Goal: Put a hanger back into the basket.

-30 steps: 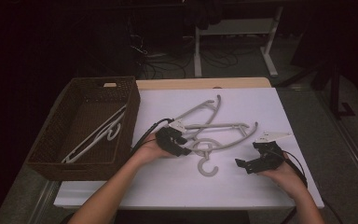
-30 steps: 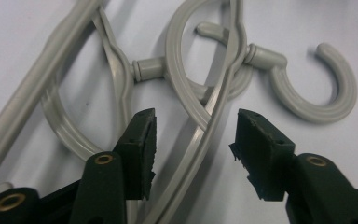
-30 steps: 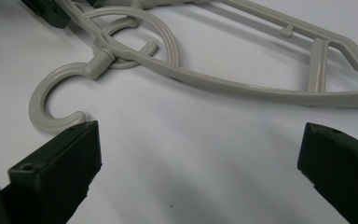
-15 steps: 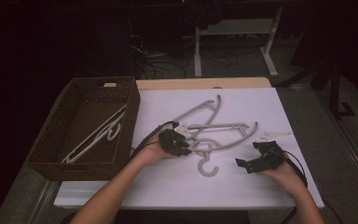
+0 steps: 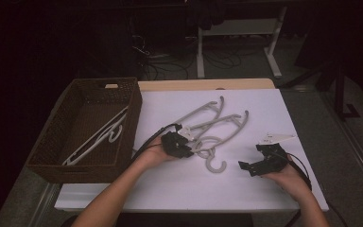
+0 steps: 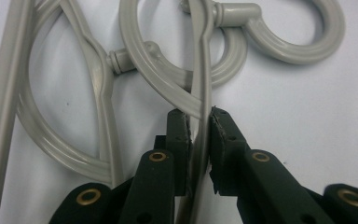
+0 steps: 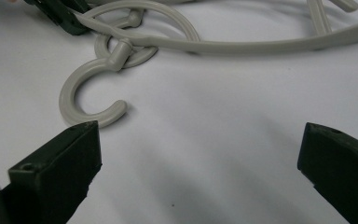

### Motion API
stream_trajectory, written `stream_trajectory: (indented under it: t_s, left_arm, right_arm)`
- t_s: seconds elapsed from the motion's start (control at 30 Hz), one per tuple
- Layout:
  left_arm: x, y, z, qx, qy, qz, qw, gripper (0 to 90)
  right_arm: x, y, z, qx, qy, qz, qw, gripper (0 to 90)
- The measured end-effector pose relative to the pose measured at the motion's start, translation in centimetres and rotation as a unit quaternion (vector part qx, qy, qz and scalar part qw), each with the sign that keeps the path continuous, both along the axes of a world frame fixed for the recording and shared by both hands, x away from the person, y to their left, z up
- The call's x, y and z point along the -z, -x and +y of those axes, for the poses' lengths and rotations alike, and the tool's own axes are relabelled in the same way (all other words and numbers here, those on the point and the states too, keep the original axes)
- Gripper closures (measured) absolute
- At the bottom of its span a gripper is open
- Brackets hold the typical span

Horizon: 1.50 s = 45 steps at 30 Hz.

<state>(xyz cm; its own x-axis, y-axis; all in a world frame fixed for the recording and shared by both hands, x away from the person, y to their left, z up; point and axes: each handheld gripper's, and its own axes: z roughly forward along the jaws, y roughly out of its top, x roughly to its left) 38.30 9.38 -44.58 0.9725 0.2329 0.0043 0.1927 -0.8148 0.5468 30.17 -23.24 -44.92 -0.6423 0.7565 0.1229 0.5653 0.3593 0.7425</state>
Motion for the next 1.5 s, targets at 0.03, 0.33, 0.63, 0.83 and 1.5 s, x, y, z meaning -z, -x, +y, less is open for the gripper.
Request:
stream_trajectory:
  t_s: [0.03, 0.33, 0.63, 0.83, 1.5]
  left_arm:
    - [0.0, -0.1, 0.0, 0.000, -0.002, 0.002, 1.0000, 81.0]
    - [-0.5, 0.1, 0.7, -0.012, 0.012, 0.028, 0.9995, 82.1]
    - [-4.2, 0.9, 1.5, -0.041, 0.067, 0.021, 0.9967, 82.1]
    - [-7.7, 1.5, 2.3, -0.050, 0.093, 0.025, 0.9941, 82.1]
    - [-17.9, 2.8, 10.6, -0.087, 0.113, -0.013, 0.9897, 82.0]
  right_arm:
    - [0.0, 0.0, 0.0, 0.000, 0.000, 0.000, 1.0000, 0.0]
    - [0.0, 0.0, 0.0, 0.001, -0.001, 0.000, 1.0000, 0.0]
    - [-0.1, 0.0, -0.1, 0.004, -0.004, -0.001, 1.0000, 0.0]
    - [-0.1, -0.1, -0.2, 0.005, -0.010, -0.002, 0.9999, 0.0]
    - [-0.1, -0.1, -0.1, 0.000, -0.015, -0.004, 0.9999, 0.0]
